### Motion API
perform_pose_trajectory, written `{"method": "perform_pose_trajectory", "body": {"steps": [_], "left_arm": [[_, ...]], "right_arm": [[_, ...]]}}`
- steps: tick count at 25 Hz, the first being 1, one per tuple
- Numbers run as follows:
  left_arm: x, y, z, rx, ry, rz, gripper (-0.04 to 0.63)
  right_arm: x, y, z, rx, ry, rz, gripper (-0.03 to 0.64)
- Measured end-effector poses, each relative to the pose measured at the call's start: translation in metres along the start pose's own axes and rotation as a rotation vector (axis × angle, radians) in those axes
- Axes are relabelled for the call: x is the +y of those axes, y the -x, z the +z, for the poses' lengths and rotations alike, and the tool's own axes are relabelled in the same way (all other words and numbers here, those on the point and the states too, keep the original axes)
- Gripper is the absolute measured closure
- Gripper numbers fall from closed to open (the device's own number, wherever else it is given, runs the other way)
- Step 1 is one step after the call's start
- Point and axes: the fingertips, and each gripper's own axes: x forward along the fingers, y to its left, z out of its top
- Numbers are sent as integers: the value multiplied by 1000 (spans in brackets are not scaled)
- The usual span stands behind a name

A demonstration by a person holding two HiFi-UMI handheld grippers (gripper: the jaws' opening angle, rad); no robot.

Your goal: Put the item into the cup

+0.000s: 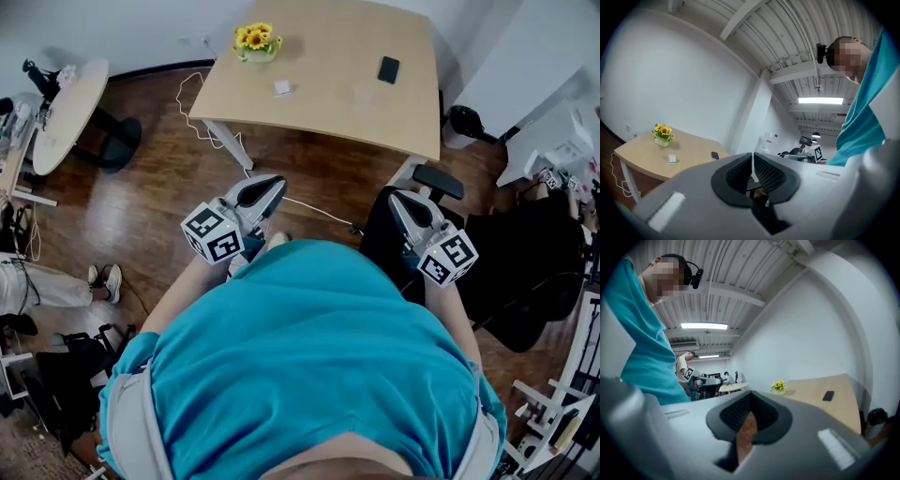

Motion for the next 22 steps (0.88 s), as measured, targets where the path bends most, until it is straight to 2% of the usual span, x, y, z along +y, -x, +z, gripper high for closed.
{"method": "perform_pose_trajectory", "body": {"steps": [4, 9, 14, 16, 22], "left_arm": [[37, -11, 6, 4, 20, -8, 573], [117, -35, 11, 28, 18, -33, 536], [216, -71, 15, 128, -70, -53, 494], [258, -85, 11, 172, -72, -52, 477], [375, -130, -16, 295, -91, 26, 423]], "right_arm": [[-15, -29, 1, 14, -1, -13, 615], [-50, -86, 9, 20, 20, -68, 615], [-91, -156, 34, 6, -9, -140, 615], [-107, -179, 39, 29, -4, -166, 615], [-169, -235, 39, 60, -23, -236, 615]]}}
